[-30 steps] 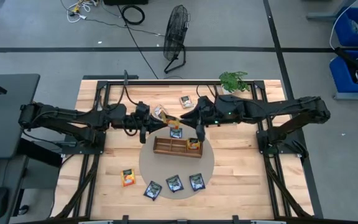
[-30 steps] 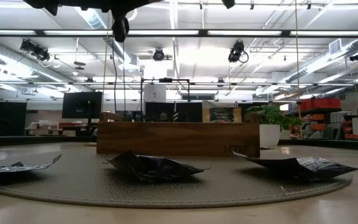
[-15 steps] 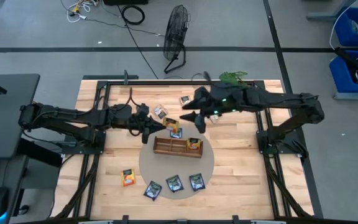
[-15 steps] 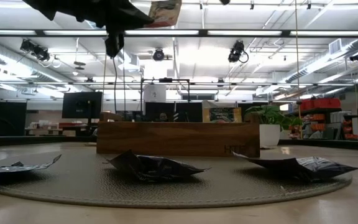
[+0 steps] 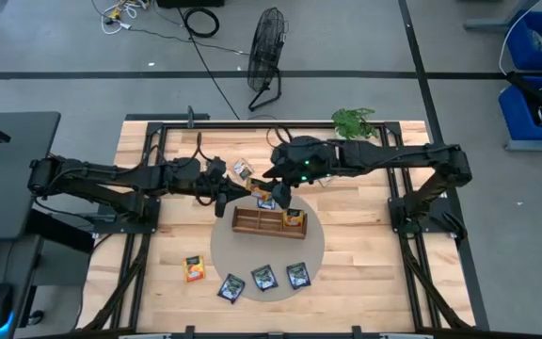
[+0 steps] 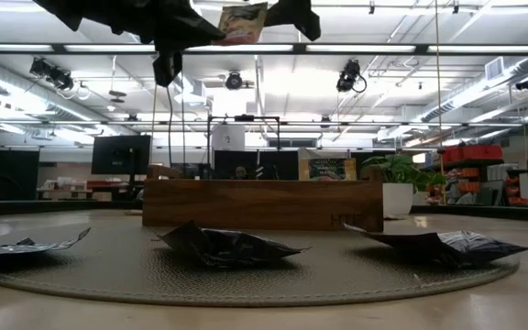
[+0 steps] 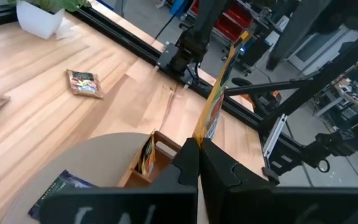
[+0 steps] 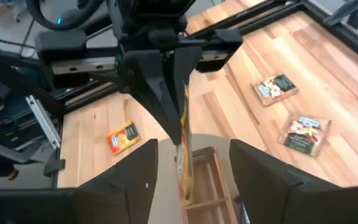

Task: Pick & Place Tea
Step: Put the yellow tea bag into the right section of the wooden organizer

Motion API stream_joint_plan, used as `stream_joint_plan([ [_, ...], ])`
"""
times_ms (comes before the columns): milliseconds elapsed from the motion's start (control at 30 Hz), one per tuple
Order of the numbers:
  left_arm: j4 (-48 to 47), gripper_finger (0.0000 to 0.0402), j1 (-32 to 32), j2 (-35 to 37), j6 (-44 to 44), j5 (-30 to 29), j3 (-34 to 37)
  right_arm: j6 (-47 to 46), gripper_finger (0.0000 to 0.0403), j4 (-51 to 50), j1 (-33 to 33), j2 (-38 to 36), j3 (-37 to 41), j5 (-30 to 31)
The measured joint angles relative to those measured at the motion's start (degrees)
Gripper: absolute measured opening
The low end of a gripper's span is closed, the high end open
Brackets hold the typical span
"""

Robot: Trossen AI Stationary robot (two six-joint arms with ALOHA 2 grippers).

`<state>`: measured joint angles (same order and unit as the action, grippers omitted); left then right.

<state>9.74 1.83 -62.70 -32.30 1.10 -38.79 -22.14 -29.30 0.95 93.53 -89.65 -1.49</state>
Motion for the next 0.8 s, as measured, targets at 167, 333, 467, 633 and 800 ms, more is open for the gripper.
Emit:
stream_joint_plan([
  [167,-1.0,0.0003,0.0,0.0,0.0,0.0,0.0,0.1,0.0173,0.1,0.1,0.1,0.0,0.4],
  [333,-1.0,0.0003,0.0,0.0,0.1,0.0,0.0,0.1,0.0074,-0.1,0.2,0.1,0.0,0.2],
  [467,-1.0,0.0003,0.0,0.0,0.1,0.0,0.0,0.6,0.0012,-0.1,0.2,0.1,0.0,0.2],
  [633,-0.6,0.0033,0.1,0.0,0.0,0.1,0.0,1.3,0.0004,-3.0,0.1,-0.4,0.0,1.0],
  [800,-0.6,0.0086,0.3,2.1,0.0,0.0,0.0,5.1,0.0002,-5.4,-1.3,-3.5,0.0,4.5],
])
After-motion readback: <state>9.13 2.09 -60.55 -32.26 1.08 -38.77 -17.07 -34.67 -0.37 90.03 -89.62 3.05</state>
